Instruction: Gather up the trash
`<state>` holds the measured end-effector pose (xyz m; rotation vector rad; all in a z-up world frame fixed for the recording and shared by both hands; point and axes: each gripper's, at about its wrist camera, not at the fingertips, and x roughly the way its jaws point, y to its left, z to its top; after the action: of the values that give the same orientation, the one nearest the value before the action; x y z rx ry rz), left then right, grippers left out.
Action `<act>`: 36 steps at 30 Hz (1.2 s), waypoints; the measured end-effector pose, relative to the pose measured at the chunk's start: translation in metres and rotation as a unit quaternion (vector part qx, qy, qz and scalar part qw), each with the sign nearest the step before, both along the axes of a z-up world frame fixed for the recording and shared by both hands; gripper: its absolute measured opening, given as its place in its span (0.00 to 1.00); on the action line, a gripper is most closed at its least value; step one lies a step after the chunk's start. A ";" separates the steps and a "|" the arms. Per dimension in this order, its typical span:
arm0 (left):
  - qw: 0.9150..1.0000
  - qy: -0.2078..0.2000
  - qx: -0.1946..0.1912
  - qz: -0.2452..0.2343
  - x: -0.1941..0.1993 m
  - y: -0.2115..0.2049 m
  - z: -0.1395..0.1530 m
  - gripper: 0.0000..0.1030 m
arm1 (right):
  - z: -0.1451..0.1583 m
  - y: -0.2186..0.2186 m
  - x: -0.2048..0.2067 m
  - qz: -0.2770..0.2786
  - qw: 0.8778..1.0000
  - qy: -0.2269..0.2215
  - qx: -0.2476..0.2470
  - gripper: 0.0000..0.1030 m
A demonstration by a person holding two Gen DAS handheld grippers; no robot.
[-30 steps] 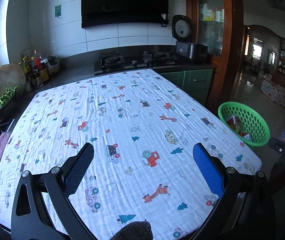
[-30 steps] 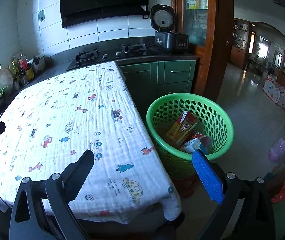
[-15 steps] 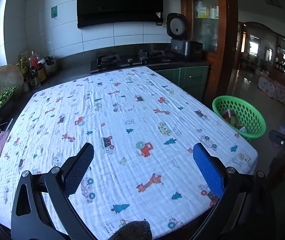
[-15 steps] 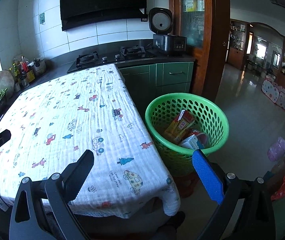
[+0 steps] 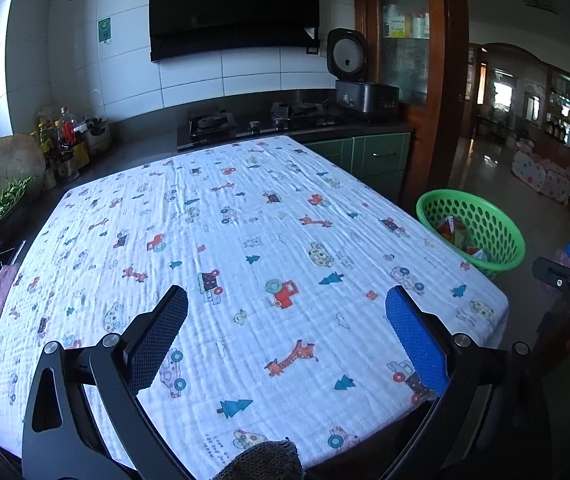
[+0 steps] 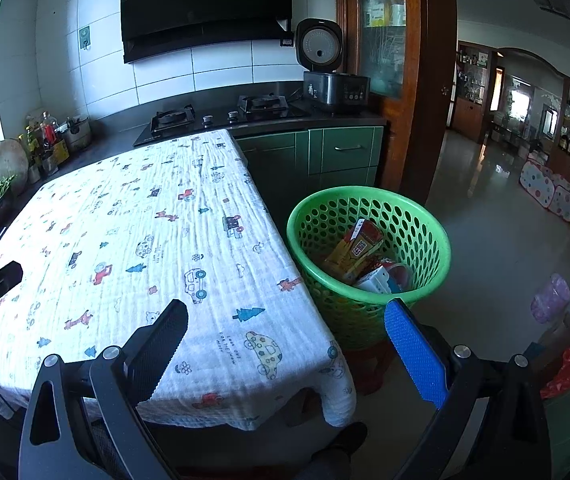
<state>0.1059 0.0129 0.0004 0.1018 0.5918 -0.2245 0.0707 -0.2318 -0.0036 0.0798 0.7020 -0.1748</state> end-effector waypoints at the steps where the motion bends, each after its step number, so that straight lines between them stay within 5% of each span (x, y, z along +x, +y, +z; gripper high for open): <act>1: 1.000 0.000 0.000 -0.001 -0.001 0.000 0.000 0.95 | 0.000 0.000 -0.001 -0.001 1.000 0.000 -0.001 0.93; 36: 1.000 0.003 0.000 -0.006 -0.003 0.000 -0.001 0.95 | 0.000 0.004 -0.004 0.003 1.000 0.000 -0.002 0.93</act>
<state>0.1032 0.0133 -0.0007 0.1039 0.5971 -0.2370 0.0670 -0.2282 -0.0034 0.0731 0.7021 -0.1703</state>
